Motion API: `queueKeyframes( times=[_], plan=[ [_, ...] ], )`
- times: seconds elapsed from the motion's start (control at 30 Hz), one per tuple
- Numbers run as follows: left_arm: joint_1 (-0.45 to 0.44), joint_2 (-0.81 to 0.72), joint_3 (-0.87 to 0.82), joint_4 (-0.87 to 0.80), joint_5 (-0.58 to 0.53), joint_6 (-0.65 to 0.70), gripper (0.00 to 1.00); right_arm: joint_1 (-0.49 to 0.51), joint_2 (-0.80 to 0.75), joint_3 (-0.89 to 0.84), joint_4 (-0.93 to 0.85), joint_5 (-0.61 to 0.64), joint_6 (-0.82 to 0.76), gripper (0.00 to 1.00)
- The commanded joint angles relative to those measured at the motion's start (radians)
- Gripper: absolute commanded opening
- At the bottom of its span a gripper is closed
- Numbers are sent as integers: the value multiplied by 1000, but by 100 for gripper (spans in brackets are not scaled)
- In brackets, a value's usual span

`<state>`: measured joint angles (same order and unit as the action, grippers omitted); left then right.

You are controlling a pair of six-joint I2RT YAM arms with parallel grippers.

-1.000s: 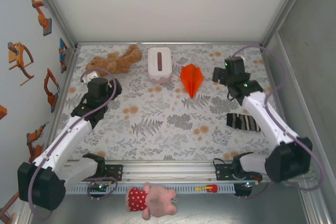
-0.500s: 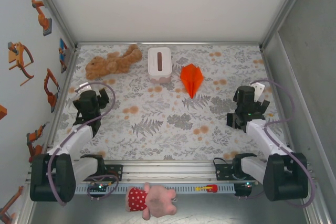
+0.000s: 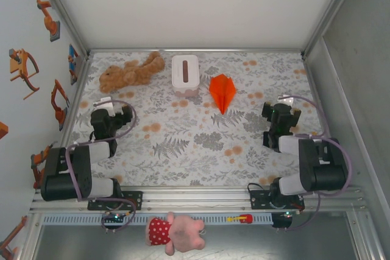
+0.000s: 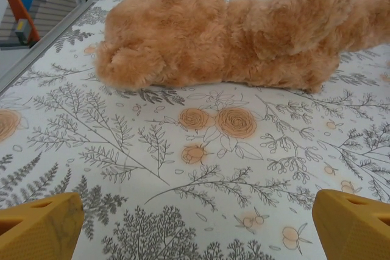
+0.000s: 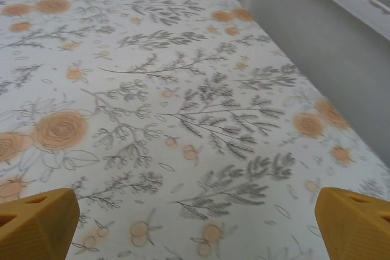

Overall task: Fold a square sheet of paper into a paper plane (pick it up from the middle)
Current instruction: Reset both arms

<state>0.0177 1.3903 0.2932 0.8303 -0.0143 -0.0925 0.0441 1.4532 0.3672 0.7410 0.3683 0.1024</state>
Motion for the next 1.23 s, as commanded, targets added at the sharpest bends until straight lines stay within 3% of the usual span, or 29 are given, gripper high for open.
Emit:
queueKeyframes(
  times=[0.0, 0.23, 0.3, 0.4, 1.2],
  plan=[
    [11, 77, 12, 131, 73, 30, 96, -14, 59, -16, 175, -112, -37, 98],
    [7, 151, 53, 125, 57, 28, 96, -28, 91, -14, 202, -152, -35, 99],
    [-5, 143, 105, 8, 11, 29, 96, -29, 91, -7, 185, -142, -30, 98],
    [-44, 150, 120, -6, -73, 52, 96, -34, 90, -4, 176, -146, -25, 99],
    [-35, 150, 122, -8, -44, 49, 96, -44, 90, 3, 162, -170, -21, 99]
  ],
)
